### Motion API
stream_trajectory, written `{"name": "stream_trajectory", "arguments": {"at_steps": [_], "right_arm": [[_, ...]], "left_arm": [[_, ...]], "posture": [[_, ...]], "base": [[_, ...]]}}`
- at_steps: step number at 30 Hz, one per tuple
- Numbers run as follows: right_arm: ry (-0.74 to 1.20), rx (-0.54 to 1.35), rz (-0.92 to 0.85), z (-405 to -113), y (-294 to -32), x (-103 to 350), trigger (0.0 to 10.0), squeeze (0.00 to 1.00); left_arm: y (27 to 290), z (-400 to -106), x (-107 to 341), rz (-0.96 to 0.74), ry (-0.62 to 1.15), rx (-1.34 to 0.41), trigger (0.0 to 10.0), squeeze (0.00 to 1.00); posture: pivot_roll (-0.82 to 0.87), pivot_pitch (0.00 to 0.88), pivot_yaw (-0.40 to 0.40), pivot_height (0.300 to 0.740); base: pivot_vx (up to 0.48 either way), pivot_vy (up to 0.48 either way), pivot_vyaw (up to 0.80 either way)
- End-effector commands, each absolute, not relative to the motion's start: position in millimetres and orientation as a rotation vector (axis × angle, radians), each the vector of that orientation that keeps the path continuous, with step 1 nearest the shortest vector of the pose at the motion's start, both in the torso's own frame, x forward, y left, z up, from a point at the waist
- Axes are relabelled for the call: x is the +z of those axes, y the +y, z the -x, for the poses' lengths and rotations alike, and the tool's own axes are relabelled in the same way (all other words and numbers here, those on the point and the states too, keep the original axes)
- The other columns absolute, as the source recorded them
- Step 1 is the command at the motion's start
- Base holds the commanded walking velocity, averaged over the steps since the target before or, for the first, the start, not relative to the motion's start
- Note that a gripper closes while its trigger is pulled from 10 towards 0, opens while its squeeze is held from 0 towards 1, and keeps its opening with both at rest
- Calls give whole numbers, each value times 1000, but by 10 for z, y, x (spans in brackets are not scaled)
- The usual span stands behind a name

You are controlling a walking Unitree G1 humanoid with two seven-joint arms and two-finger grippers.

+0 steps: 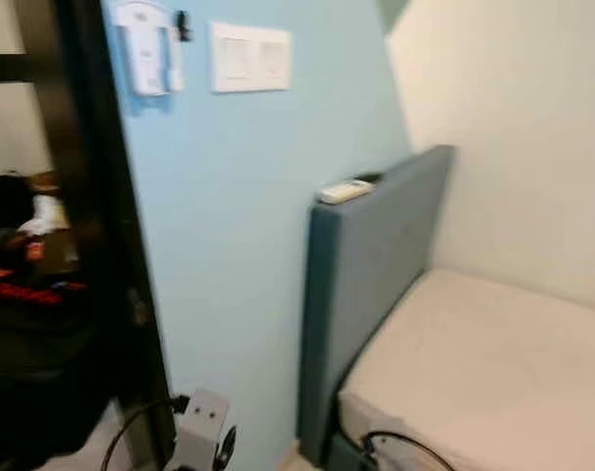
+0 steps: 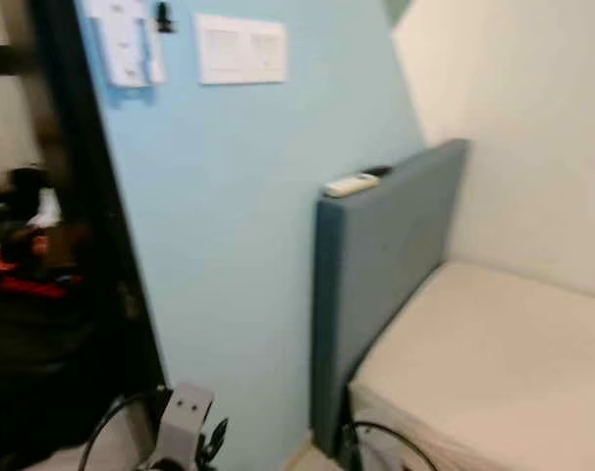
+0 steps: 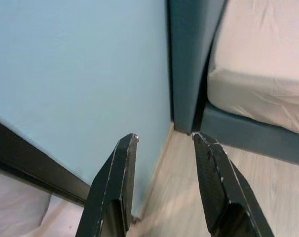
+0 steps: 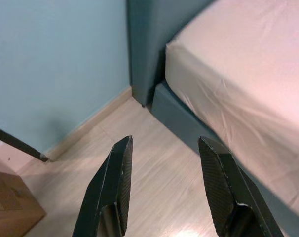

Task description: Clean up the room

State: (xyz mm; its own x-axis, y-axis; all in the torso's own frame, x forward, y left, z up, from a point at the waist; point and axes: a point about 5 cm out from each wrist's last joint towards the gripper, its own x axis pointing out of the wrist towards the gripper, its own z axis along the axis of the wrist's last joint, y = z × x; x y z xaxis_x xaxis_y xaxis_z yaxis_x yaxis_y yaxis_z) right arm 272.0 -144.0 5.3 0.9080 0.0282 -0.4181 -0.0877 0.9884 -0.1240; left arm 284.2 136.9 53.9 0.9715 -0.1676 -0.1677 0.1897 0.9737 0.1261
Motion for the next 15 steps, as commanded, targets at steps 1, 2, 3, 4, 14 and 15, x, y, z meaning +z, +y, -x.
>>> {"name": "stream_trajectory", "arguments": {"at_steps": [1,2,3,4,14,15], "right_arm": [[441,48,148,-2706,-1482,39,10000,0],[441,48,148,-2706,-1482,39,10000,0],[442,48,148,-2704,-1483,38,10000,0],[442,48,147,-2703,-1482,37,10000,0],[447,43,143,-2699,-1487,37,10000,0],[448,41,142,-2701,-1491,37,10000,0]], "left_arm": [[1391,-2828,517,-136,166,-171,10000,0],[1391,-2828,517,-136,166,-171,10000,0],[1392,-2827,516,-136,166,-173,10000,0],[1390,-2826,517,-137,165,-177,10000,0],[1352,-2808,512,-133,165,-223,10000,0],[1349,-2804,509,-134,166,-228,10000,0]], "posture": [[6,75,20,740],[6,75,20,740],[6,75,21,740],[6,77,21,740],[5,76,25,740],[5,75,25,740]], "base": [[0,0,-800],[0,0,-800],[0,0,-800],[0,0,-800],[0,0,-800],[0,0,-800]]}}
